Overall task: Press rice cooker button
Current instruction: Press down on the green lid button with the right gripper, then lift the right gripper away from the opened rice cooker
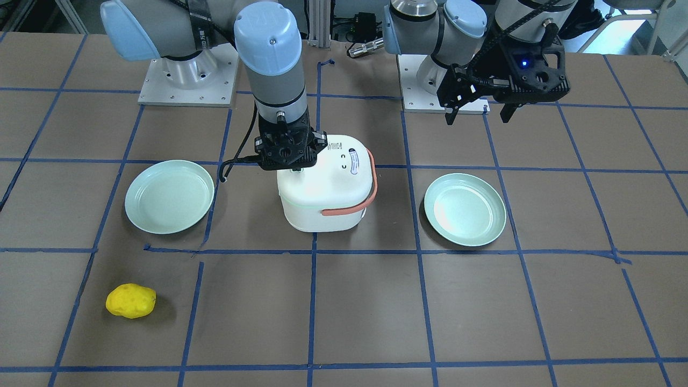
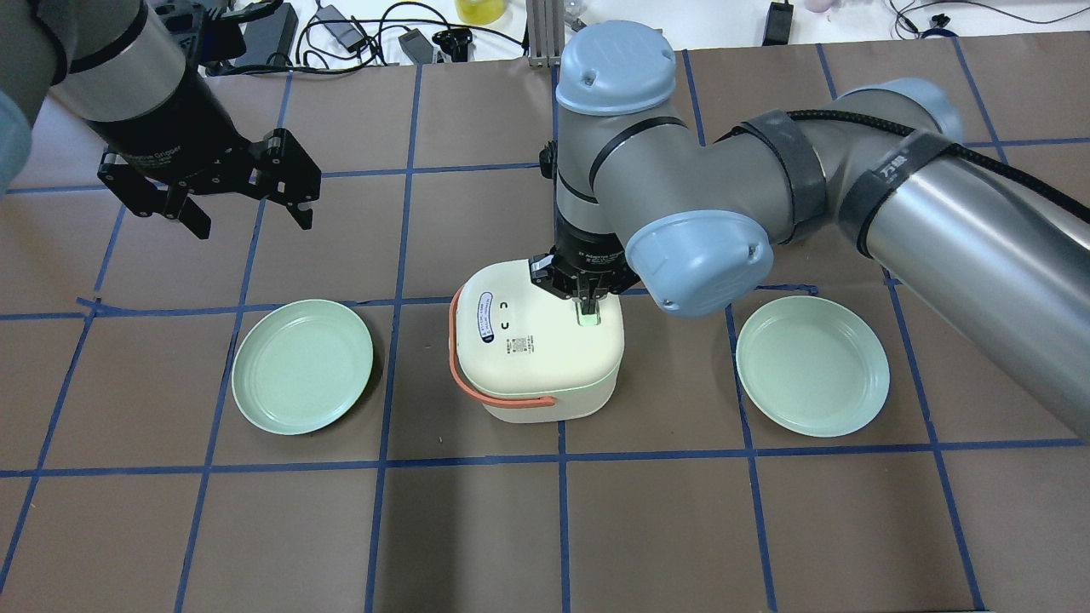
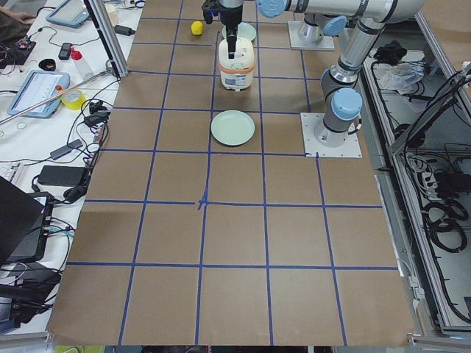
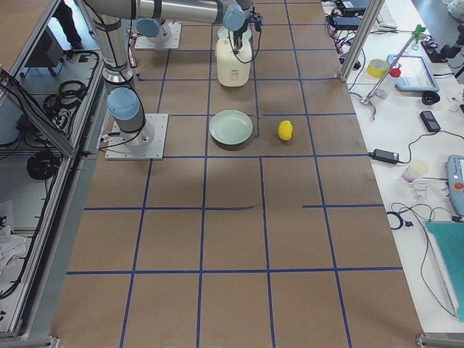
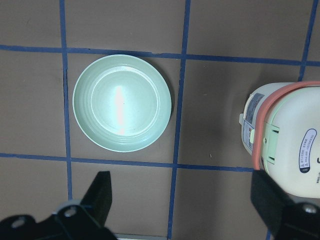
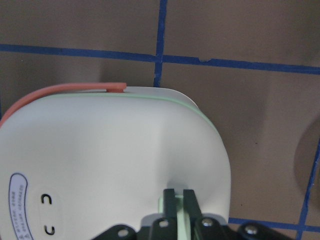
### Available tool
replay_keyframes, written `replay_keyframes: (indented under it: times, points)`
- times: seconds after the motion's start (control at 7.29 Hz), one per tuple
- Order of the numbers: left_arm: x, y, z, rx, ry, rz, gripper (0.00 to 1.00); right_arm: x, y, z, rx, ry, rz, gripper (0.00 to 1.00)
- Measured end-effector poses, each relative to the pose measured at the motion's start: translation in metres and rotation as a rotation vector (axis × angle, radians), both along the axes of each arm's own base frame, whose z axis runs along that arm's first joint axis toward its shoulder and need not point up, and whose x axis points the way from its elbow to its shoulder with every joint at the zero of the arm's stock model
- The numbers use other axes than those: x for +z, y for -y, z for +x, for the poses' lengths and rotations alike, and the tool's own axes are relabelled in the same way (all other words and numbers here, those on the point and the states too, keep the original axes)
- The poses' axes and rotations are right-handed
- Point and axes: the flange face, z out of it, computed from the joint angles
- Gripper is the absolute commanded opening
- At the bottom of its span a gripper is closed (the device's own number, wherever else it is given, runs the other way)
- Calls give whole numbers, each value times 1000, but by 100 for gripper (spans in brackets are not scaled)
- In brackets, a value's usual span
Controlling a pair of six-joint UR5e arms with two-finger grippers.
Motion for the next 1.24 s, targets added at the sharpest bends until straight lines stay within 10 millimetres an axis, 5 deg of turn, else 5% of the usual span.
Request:
replay_keyframes:
  times: [0.55,0.96,1.24]
  points:
    - [0,0,0,0,0,0,100,87,20,-26,-32,-45,-73,100]
    - [0,0,0,1,0,0,100,145,54,-98,-55,-74,-117,100]
    - [0,0,0,0,0,0,100,153,72,-148,-111,-68,-116,100]
